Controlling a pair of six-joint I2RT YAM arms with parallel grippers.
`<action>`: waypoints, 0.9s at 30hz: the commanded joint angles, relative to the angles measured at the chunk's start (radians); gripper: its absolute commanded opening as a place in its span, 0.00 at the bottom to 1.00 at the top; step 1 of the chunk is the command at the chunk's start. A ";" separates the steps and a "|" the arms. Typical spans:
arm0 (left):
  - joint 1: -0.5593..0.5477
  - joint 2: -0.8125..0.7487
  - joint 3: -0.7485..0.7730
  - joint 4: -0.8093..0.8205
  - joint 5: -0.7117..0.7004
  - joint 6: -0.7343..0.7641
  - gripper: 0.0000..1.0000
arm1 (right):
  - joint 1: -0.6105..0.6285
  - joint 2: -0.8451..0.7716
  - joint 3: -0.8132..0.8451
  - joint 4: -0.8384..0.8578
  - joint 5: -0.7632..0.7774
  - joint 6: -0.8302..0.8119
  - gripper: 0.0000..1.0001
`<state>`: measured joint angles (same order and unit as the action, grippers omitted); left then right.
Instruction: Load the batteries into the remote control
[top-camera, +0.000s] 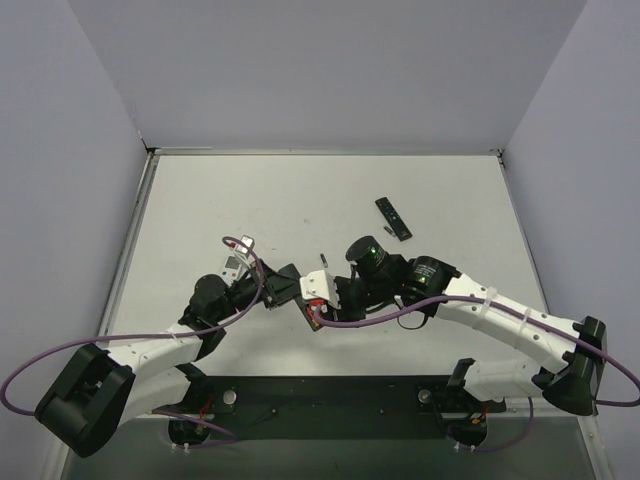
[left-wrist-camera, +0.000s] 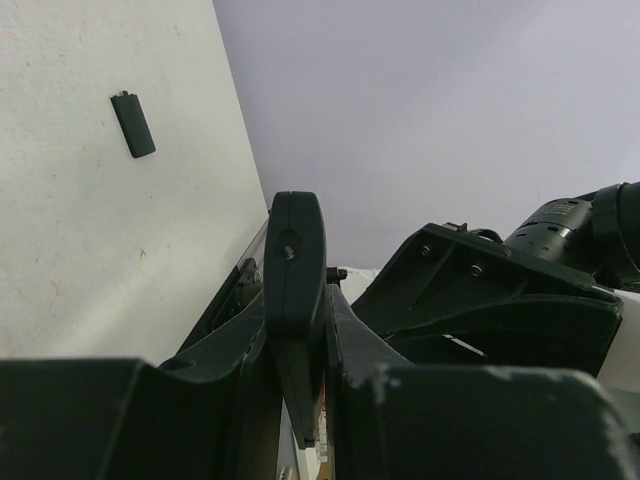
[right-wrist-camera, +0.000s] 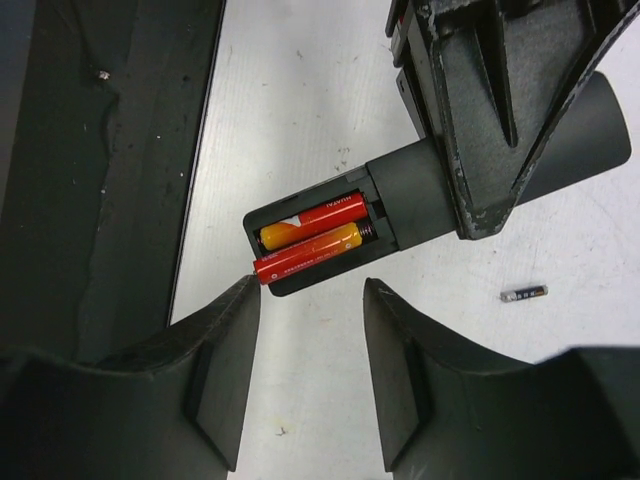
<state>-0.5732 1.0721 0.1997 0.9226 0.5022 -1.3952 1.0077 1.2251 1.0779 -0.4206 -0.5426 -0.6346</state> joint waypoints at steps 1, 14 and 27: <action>0.006 0.000 0.049 0.016 0.041 0.018 0.00 | -0.006 -0.038 -0.004 0.023 -0.091 -0.043 0.40; 0.006 0.006 0.056 0.027 0.050 0.001 0.00 | 0.005 -0.021 0.004 0.000 -0.169 -0.068 0.33; 0.004 0.014 0.060 0.048 0.059 -0.018 0.00 | 0.014 0.020 0.013 -0.014 -0.149 -0.085 0.33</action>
<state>-0.5732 1.0817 0.2123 0.9062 0.5415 -1.4052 1.0107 1.2358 1.0752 -0.4309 -0.6609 -0.6941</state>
